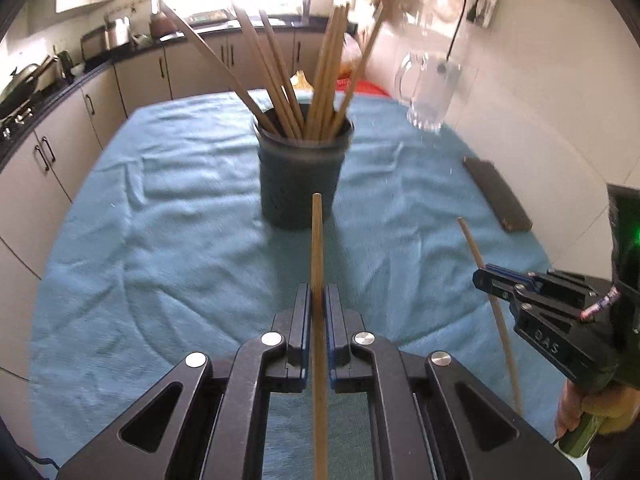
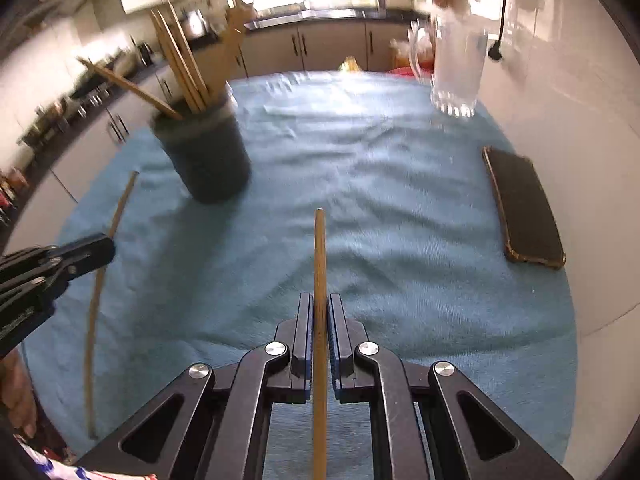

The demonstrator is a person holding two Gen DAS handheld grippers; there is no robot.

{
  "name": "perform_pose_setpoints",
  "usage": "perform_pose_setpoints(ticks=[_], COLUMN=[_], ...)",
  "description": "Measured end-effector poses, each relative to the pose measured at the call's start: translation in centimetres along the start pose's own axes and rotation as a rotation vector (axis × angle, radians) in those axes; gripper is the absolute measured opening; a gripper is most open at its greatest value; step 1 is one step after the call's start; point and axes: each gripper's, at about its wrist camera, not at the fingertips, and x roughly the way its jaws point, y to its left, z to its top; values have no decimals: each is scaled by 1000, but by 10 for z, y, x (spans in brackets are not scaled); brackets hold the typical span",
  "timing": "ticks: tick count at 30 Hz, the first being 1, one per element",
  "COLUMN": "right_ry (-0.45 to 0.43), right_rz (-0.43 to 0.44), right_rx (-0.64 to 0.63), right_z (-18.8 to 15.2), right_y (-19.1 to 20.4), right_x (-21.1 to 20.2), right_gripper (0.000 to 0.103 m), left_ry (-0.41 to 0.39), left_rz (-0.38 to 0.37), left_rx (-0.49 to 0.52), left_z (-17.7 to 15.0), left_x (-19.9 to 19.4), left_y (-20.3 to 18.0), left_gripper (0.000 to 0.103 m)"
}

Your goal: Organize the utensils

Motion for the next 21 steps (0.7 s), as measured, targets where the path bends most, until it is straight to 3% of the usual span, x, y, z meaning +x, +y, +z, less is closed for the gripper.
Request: perform_pose_setpoints(ticks=[7, 21], right_ry=[-134, -227], right_rz=[35, 47], right_rx=[14, 14], right_z=[5, 5], right_y=[7, 17], right_x=[-39, -72], right_gripper=[7, 7], left_ry=[-94, -193], left_rz=[35, 83], left_rx=[-2, 22], left_z=[8, 9], left_x=[-27, -55], left_y=[4, 1], left_gripper=[6, 6])
